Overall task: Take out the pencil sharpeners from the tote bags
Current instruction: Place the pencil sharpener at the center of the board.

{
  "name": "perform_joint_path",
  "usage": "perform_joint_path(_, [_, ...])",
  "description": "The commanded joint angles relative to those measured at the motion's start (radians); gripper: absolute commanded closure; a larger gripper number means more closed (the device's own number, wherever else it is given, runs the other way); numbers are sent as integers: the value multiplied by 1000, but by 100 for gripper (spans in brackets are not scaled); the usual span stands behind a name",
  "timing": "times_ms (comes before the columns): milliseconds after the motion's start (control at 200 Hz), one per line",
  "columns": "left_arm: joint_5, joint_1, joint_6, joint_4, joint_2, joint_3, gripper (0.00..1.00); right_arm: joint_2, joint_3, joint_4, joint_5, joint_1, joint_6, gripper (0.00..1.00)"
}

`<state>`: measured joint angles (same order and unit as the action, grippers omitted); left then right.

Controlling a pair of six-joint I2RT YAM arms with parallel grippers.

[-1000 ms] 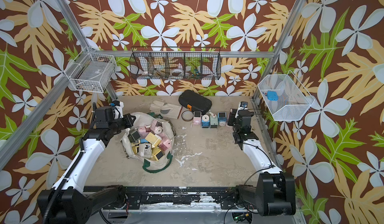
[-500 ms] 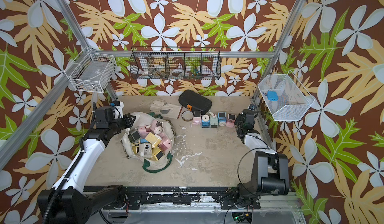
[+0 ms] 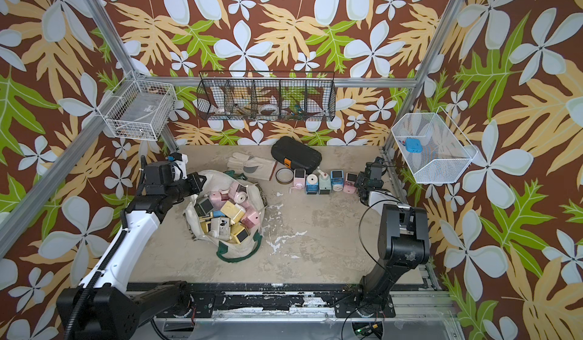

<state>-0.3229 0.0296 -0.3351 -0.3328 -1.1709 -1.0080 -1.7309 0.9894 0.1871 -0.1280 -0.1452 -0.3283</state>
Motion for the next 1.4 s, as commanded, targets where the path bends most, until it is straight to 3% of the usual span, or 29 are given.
perform_joint_path(0, [-44,0,-24,77,11,-1,100,-8,9,18,5,-1,8,58])
perform_joint_path(160, [-45,0,-22,77,10,-2,100,-34,15,8,19,0,6,52])
perform_joint_path(485, [-47,1,-24,77,8,-4,100,-23,16,-8,32,1,-18,30])
perform_joint_path(726, [-48,0,-24,77,7,-3,100,41,23,-29,47,5,-57,21])
perform_joint_path(1186, [-45,1,-24,77,5,-4,100,303,-12,-48,-2,121,-76,21])
perform_joint_path(1396, [-41,0,-23,76,5,-4,100,466,-28,-65,-102,337,-10,24])
